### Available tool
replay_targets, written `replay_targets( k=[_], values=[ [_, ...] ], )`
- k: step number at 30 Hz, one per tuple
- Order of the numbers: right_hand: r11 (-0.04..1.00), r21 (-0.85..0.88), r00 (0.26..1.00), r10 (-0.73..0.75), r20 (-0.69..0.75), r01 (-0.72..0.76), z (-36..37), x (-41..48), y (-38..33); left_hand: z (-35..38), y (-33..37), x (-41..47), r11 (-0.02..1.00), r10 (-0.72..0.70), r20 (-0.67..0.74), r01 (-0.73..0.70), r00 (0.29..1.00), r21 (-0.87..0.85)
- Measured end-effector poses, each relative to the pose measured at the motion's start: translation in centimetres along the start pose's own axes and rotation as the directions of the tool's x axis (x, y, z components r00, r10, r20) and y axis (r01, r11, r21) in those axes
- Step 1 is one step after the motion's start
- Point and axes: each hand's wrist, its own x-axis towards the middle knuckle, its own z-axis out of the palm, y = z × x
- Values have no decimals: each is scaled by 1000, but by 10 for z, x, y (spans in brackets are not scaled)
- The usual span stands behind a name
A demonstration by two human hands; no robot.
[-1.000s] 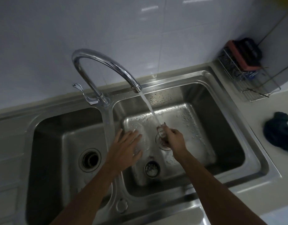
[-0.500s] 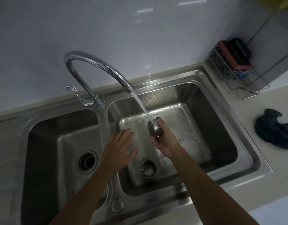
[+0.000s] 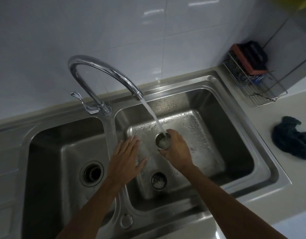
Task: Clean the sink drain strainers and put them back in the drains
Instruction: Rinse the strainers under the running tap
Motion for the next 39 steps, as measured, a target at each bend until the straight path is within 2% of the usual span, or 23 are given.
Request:
replay_targets(
  k=[2,3,7,11,16,18,21,26,31,36,39],
  values=[
    [990,108,992,101,-81,-92,-2,7,-1,0,0,0,1000,3,10,-3,1000,11],
    [989,116,991,99,-89,-88,-2,10,-2,1,-2,-1,1000,20,16,-20,1000,19],
    [999,24,999,-32,5,31,3,-1,0,3,-11,-11,995,97,34,-98,995,28],
    [991,118,990,82,-118,-68,-6,3,4,0,-10,-16,998,-47,24,46,999,31],
    [996,92,1000,-8,18,6,6,-4,-6,1,-9,-16,998,-57,20,57,998,10],
    [994,106,1000,16,6,-17,3,-2,-2,2,-10,-16,998,-61,23,61,998,5],
    [987,150,993,77,-87,-64,-2,12,-4,1,-8,-15,997,-72,18,72,997,-10],
    [993,118,999,19,-26,-15,8,10,-13,-3,-7,-15,977,-212,68,212,975,4],
    [969,221,991,126,-46,-113,-5,17,-4,-4,-6,-14,977,-212,84,212,974,11],
    [984,179,1000,25,-11,-23,-5,10,-2,-5,-6,-14,979,-202,72,200,977,31],
    [978,203,995,67,-68,-52,-8,16,1,-4,-6,-14,982,-188,66,187,980,22]
  ],
)
